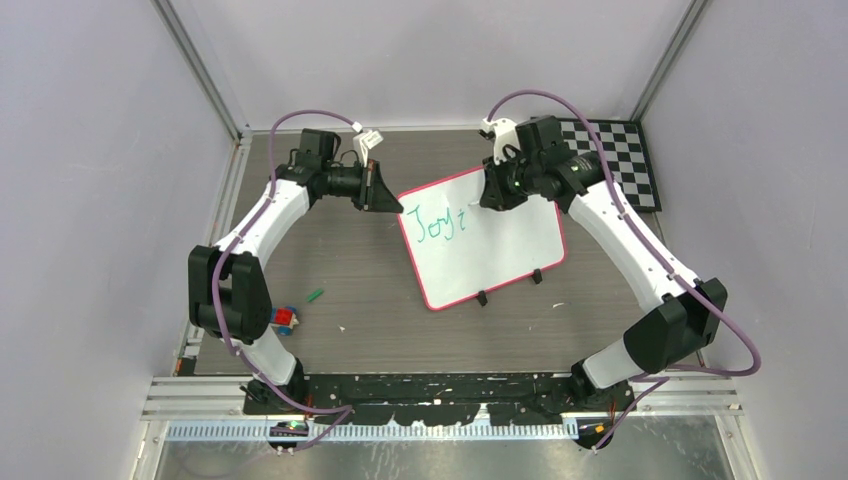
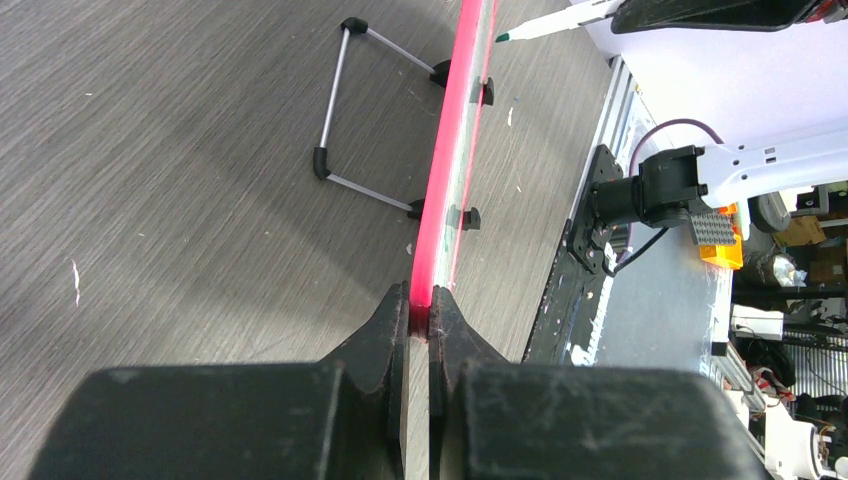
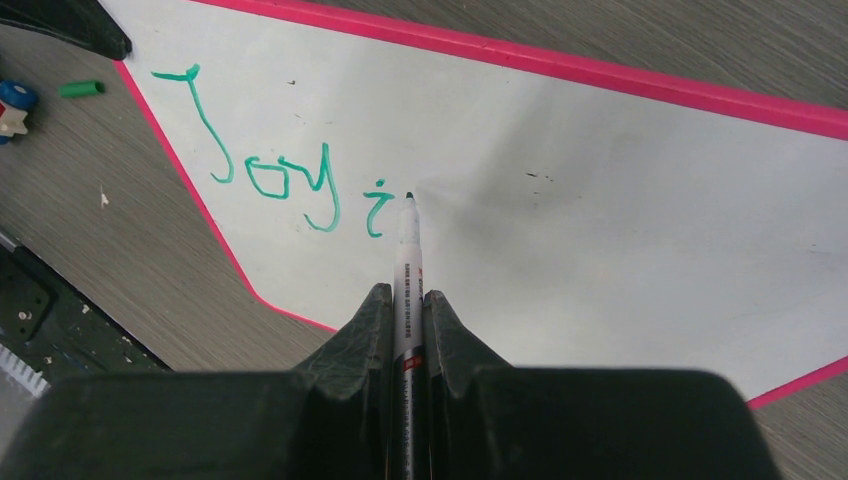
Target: Write a sentence on the whiteboard
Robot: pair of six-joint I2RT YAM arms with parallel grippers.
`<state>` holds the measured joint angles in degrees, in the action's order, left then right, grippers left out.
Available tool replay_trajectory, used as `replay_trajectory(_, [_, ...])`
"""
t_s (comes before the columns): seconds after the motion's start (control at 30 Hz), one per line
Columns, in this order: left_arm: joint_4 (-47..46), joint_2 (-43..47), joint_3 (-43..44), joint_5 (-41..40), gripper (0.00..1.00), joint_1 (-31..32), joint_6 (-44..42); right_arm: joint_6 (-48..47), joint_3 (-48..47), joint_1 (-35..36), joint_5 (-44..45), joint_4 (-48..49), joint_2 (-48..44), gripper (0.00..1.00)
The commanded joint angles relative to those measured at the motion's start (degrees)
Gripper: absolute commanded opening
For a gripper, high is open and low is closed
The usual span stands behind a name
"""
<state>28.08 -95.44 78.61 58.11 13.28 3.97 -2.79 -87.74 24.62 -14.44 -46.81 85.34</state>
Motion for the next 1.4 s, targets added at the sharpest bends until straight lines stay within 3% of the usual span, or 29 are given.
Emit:
replay_trajectory(0.0, [1.4, 1.57, 0.08, 0.7, 0.0, 1.05, -1.37, -0.9, 0.31, 0.03, 0.61, 2.42, 0.89, 0.0])
replay_trajectory(0.57, [1.77, 1.87, -0.25, 0.32, 0.0, 1.06, -1.68, 0.52, 7.33, 0.34, -0.77, 4.11, -0.71, 0.0])
replay_trajectory(1.37, [2.24, 1.32, 0.45, 0.19, 0.0, 1.05, -1.94, -0.59, -1.53, -1.75, 1.74, 3.32, 2.35, 0.0])
